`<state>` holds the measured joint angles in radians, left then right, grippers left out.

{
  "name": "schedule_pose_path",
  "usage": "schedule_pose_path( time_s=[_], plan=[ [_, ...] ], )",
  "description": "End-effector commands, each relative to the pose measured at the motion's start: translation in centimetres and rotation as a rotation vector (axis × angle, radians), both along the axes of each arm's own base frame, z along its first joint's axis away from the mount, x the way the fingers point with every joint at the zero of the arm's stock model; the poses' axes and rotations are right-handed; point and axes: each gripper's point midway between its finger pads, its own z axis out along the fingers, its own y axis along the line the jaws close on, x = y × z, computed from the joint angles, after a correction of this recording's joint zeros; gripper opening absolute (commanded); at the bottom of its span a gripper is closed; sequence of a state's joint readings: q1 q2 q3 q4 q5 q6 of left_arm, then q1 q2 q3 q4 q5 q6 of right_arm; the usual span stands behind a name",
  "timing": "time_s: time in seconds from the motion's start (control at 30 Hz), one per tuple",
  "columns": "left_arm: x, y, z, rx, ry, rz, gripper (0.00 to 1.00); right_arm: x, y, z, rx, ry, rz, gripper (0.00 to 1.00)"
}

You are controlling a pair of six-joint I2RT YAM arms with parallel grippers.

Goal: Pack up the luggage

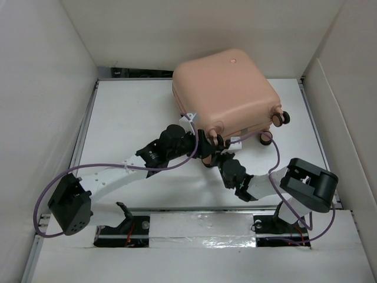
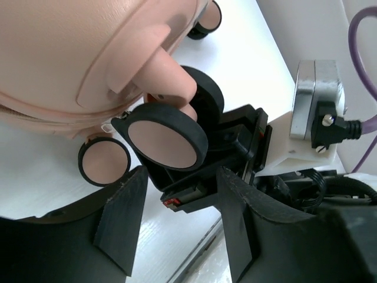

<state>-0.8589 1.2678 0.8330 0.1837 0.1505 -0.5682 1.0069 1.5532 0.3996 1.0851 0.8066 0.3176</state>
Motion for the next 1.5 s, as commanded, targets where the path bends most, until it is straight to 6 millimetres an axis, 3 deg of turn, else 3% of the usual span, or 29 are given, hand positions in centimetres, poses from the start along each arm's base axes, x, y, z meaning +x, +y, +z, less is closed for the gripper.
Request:
schedule_pose_path(
  time_s=[0.0,0.07,0.2,0.27,0.3,0.33,0.4,0.43,0.47,0.53,0.57,0.63,0.7,0.83,0.93,0.97,1.13,1.23,1.33,1.4,1.43,1.47],
  plan=[
    [1.6,-0.9,4.4,-0.097,-0.079,0.009,0.46,2.1,-2.2,3.6,0.090,-0.095,-0.127,0.00],
    [2.0,-1.3,4.9,-0.116,-0.088,0.015,0.46,1.9,-2.2,3.8,0.109,-0.107,-0.112,0.00],
    [3.4,-2.7,5.8,-0.133,-0.102,0.024,0.41,-0.5,-2.2,3.1,0.137,-0.120,-0.051,0.00],
    [4.3,-4.5,4.7,-0.114,-0.073,-0.008,0.40,-1.7,-3.0,2.4,0.161,-0.111,-0.031,0.00],
    [4.2,-4.8,5.7,-0.134,-0.078,-0.020,0.39,-2.2,-2.9,2.1,0.162,-0.108,-0.011,0.00],
    [3.9,-6.0,4.8,-0.127,-0.057,-0.046,0.39,-2.7,-3.0,1.9,0.163,-0.105,-0.003,0.00],
    [3.9,-7.5,5.5,-0.142,-0.069,-0.059,0.39,-3.4,-3.6,1.5,0.165,-0.097,0.002,0.00],
    [3.8,-8.5,4.6,-0.131,-0.051,-0.068,0.39,-4.0,-3.0,1.8,0.178,-0.100,0.026,0.00],
    [4.0,-9.3,5.9,-0.158,-0.058,-0.091,0.39,-4.3,-2.8,1.5,0.157,-0.088,0.031,0.00],
    [4.0,-11.0,5.3,-0.161,-0.033,-0.124,0.39,-5.3,-1.1,1.8,0.159,-0.080,0.074,0.00],
    [4.1,-11.8,7.0,-0.184,-0.042,-0.146,0.39,-5.6,-0.5,1.5,0.140,-0.069,0.089,0.00],
    [4.4,-13.0,6.8,-0.169,-0.025,-0.178,0.38,-5.9,1.3,2.4,0.131,-0.088,0.109,0.00],
    [3.8,-14.0,8.8,-0.186,-0.032,-0.218,0.39,-6.4,2.7,3.2,0.110,-0.145,0.140,0.00],
    [2.7,-14.9,10.2,-0.188,-0.034,-0.265,0.40,-6.8,5.9,5.5,0.171,-0.240,0.219,0.00],
    [1.8,-15.4,10.7,-0.220,-0.015,-0.293,0.40,-6.8,8.4,5.0,0.147,-0.233,0.274,0.00],
    [1.6,-15.6,10.6,-0.233,-0.009,-0.305,0.40,-6.6,9.1,6.0,0.168,-0.255,0.274,0.00],
    [-0.2,-16.6,10.5,-0.268,0.019,-0.347,0.42,-4.1,10.1,7.4,0.188,-0.292,0.261,0.00],
    [-0.7,-17.1,11.6,-0.277,0.008,-0.363,0.45,-3.4,11.6,8.7,0.229,-0.325,0.285,0.00],
    [-1.4,-16.9,12.9,-0.285,-0.014,-0.367,0.54,-2.9,11.0,8.3,0.263,-0.336,0.288,0.00],
    [-1.1,-15.9,13.0,-0.288,-0.048,-0.331,0.70,-3.5,9.5,8.6,0.294,-0.343,0.252,0.00],
    [-1.1,-14.7,15.0,-0.318,-0.090,-0.310,0.73,-4.4,8.3,7.1,0.268,-0.313,0.254,0.00],
    [-0.4,-13.8,14.6,-0.313,-0.112,-0.270,0.77,-4.4,7.1,6.5,0.271,-0.292,0.224,0.00]
  ],
)
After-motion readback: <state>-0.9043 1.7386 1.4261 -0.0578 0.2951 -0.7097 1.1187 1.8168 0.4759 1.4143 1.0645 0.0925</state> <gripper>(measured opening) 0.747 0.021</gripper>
